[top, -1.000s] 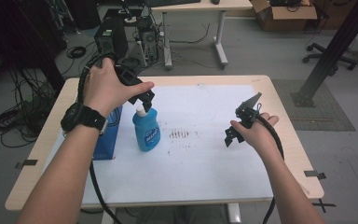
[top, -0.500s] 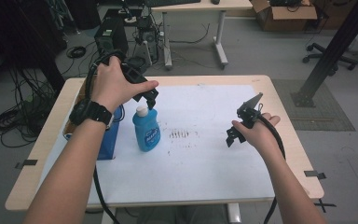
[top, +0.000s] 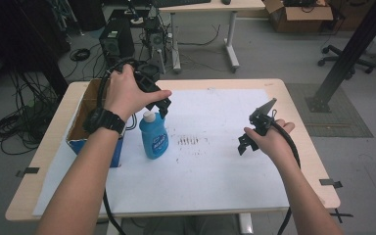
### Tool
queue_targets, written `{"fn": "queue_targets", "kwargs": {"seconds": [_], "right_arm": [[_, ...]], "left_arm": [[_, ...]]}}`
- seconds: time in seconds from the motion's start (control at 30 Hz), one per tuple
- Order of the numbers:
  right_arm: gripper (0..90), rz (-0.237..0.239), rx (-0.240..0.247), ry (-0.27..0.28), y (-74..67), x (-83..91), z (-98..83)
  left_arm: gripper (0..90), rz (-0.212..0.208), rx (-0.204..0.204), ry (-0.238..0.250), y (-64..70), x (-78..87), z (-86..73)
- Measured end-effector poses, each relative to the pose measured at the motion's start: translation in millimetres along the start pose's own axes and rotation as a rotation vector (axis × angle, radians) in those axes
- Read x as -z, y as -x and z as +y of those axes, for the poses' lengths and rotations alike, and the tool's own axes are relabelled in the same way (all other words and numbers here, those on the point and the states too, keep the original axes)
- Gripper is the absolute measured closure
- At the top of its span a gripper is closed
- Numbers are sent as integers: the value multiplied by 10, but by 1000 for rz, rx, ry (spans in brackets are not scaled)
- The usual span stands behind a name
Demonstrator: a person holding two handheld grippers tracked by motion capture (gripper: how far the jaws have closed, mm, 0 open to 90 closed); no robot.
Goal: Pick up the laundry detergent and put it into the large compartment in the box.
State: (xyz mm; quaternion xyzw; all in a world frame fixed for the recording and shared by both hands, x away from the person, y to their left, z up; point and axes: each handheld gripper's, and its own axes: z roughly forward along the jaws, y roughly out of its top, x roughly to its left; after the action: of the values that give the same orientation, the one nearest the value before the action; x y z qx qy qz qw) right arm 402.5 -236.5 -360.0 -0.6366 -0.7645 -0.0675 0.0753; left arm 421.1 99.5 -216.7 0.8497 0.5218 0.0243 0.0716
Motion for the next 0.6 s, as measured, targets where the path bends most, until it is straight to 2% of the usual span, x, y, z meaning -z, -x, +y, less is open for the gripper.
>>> {"fn": "queue_targets", "kwargs": {"seconds": [0.1,0.2,0.27,0.5,0.6], "right_arm": [[38,1,-1,1,14,-10,-6],[39,0,-1,2,28,-23,-12],[38,3,-3,0,32,-36,-17],[38,1,-2,-1,56,-62,-32],[39,2,-5,-2,67,-75,-37]], "left_arm": [[41,-4,-5,-8,0,-55,3],[41,11,-15,-18,7,-121,11],[41,0,-24,-21,4,-151,12],[43,4,-41,-27,-1,-253,17],[44,27,-58,-31,4,-299,28]]}}
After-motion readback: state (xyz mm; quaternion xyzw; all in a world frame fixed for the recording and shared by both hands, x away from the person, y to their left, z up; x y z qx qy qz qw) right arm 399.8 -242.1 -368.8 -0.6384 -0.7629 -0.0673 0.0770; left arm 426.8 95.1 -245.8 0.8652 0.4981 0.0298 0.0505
